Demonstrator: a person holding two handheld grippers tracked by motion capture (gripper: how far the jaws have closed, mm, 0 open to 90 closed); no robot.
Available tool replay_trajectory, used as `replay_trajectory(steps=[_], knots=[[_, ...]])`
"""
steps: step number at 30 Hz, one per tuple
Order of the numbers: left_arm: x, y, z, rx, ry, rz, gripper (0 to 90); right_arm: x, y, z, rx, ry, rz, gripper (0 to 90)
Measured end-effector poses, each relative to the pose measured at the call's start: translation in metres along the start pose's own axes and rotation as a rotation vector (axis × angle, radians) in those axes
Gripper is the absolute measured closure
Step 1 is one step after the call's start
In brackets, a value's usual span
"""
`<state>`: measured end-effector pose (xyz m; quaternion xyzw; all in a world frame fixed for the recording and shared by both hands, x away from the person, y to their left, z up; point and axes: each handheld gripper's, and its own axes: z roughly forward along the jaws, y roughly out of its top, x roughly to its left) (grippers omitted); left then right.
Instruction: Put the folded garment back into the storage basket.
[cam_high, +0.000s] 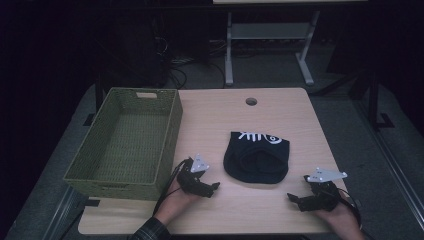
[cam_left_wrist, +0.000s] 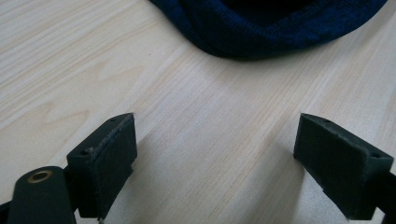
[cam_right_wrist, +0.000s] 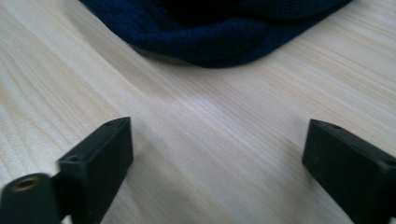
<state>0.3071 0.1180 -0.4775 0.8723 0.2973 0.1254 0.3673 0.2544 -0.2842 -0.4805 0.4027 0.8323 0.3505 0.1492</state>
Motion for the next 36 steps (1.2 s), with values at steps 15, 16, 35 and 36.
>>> replay_trajectory(steps=[15, 16, 35, 36], knots=[[0.0, 0.0, 0.0, 0.0, -0.004, 0.004, 12.3, -0.015, 0.029, -0.013, -0.057, 0.026, 0.045, 52.5], [0.0, 0.0, 0.0, 0.0, -0.004, 0.004, 12.3, -0.015, 0.029, -0.013, -0.057, 0.026, 0.045, 52.5], [0.001, 0.0, 0.0, 0.001, -0.005, 0.006, 12.3, -0.039, 0.074, -0.002, -0.083, 0.066, 0.045, 90.0], [0.001, 0.0, -0.001, 0.002, -0.005, 0.006, 12.3, -0.04, 0.075, -0.002, -0.088, 0.063, 0.046, 90.0]])
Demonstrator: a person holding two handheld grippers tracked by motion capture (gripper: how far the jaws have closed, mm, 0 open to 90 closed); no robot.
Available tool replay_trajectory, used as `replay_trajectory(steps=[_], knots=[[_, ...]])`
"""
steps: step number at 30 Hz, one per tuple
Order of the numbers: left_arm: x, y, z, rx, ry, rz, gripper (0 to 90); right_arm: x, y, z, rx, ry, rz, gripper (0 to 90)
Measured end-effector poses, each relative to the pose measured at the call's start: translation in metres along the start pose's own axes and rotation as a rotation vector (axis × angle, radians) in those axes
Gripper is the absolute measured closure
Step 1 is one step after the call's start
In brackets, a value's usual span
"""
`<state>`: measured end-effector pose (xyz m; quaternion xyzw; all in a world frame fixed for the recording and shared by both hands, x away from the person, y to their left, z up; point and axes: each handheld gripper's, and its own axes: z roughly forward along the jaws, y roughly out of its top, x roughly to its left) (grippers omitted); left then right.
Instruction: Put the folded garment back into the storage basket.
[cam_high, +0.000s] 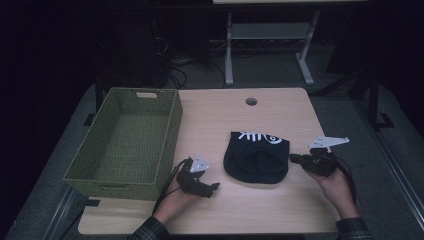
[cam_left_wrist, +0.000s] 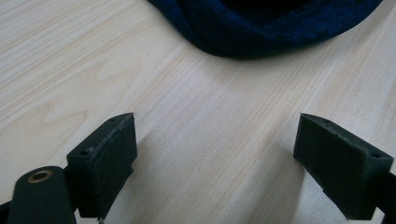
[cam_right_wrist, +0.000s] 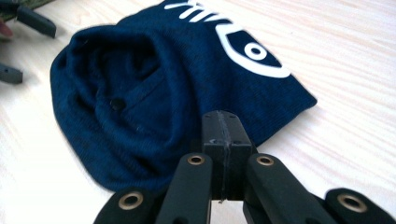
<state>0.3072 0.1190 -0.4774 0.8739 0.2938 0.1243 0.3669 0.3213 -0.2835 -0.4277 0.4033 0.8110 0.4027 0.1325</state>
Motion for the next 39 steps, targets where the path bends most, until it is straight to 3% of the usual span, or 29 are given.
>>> replay_trajectory(steps=[20, 26, 39], knots=[[0.0, 0.0, 0.0, -0.001, 0.0, -0.001, 12.3, -0.019, 0.03, 0.019, 0.013, 0.002, 0.001, 90.0], [0.0, 0.0, 0.0, -0.007, 0.001, -0.001, 12.3, -0.032, 0.044, 0.03, 0.006, -0.003, 0.017, 90.0], [-0.001, 0.0, 0.0, -0.004, -0.001, -0.007, 12.3, -0.046, 0.057, 0.06, 0.057, -0.015, 0.036, 90.0]])
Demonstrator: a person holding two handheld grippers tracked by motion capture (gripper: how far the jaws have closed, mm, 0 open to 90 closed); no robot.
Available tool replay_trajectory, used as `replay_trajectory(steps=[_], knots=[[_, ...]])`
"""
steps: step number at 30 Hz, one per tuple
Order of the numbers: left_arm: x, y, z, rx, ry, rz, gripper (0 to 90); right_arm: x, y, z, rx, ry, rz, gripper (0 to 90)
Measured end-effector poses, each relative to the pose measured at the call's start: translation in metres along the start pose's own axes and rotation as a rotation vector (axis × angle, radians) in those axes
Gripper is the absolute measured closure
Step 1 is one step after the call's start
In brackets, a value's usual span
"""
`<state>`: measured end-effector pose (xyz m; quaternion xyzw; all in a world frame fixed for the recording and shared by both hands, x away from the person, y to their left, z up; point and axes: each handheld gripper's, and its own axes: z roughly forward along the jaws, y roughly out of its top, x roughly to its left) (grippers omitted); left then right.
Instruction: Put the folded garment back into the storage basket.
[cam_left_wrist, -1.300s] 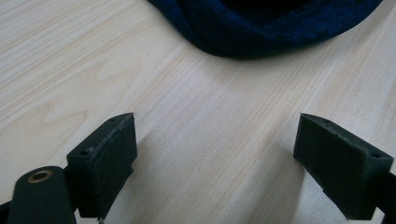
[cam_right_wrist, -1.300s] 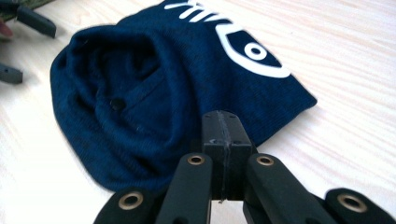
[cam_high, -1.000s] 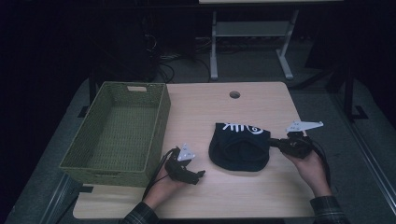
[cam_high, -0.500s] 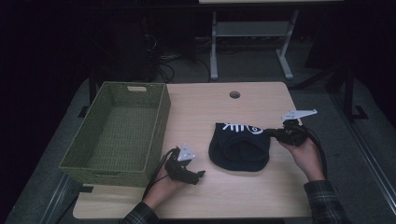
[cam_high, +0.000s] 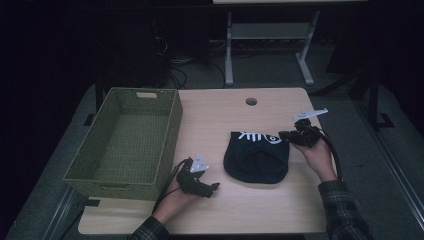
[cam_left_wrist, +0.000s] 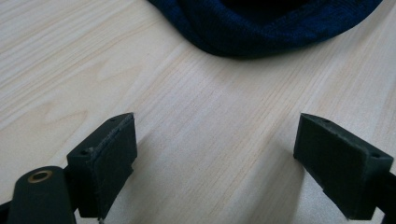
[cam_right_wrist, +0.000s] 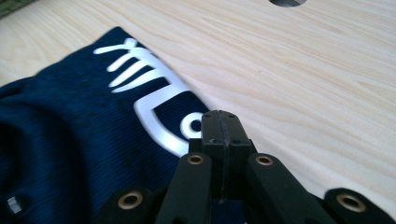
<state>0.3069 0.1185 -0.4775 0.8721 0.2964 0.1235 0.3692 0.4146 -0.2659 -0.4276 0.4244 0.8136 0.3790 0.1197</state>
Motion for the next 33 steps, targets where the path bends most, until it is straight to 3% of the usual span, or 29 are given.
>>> replay_trajectory(steps=[5, 9, 17, 33], knots=[[0.0, 0.0, 0.0, 0.0, -0.001, 0.001, 12.3, -0.009, 0.002, 0.013, 0.002, -0.026, 0.021, 90.0], [0.0, 0.0, 0.0, 0.0, -0.002, 0.002, 12.3, -0.019, -0.006, 0.025, 0.033, -0.036, 0.047, 90.0], [0.0, 0.0, 0.0, 0.0, -0.002, 0.003, 12.3, -0.03, -0.014, 0.03, 0.059, -0.047, 0.074, 90.0], [0.0, 0.0, 0.0, 0.0, -0.002, 0.003, 12.3, -0.029, -0.029, 0.013, 0.065, -0.008, 0.047, 90.0]])
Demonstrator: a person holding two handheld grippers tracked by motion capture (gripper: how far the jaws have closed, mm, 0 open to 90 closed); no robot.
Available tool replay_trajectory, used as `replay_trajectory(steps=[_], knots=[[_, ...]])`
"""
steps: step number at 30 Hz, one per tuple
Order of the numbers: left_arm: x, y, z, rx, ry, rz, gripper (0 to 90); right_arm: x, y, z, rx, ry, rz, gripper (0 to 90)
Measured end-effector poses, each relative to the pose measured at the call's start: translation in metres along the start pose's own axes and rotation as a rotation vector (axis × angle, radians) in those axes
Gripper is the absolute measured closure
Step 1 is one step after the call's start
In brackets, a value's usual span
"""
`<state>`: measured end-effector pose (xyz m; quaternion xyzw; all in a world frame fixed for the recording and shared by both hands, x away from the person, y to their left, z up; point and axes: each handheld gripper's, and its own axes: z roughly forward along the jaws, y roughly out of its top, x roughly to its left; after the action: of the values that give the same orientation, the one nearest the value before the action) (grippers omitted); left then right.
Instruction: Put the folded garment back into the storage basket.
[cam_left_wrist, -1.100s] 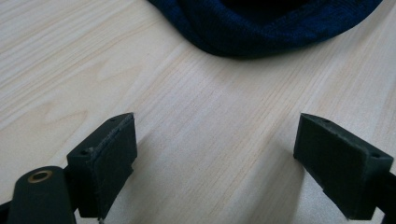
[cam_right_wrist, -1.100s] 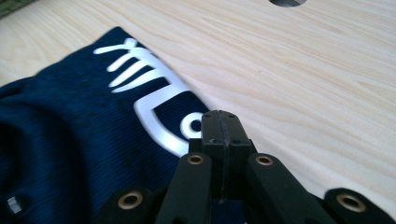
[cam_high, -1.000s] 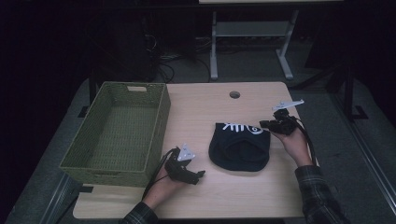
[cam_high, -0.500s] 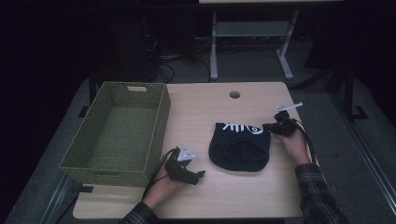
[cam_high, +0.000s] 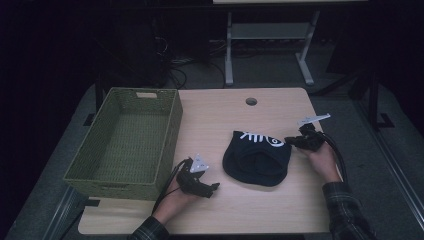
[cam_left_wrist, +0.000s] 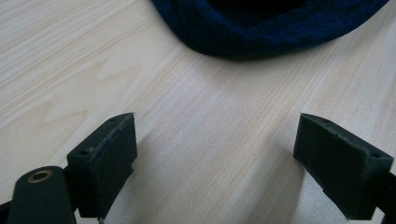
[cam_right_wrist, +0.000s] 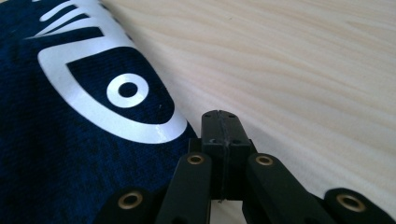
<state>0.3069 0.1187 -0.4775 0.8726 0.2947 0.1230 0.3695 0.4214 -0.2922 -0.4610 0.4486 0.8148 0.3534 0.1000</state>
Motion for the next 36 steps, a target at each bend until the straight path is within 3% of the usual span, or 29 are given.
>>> replay_trajectory(steps=[17, 36], knots=[[0.0, 0.0, 0.0, -0.004, 0.001, 0.001, 12.4, 0.017, -0.015, -0.016, 0.038, 0.04, -0.062, 90.0], [0.0, 0.0, 0.0, 0.002, 0.0, 0.004, 12.3, 0.048, -0.037, -0.033, 0.014, 0.086, -0.099, 90.0]])
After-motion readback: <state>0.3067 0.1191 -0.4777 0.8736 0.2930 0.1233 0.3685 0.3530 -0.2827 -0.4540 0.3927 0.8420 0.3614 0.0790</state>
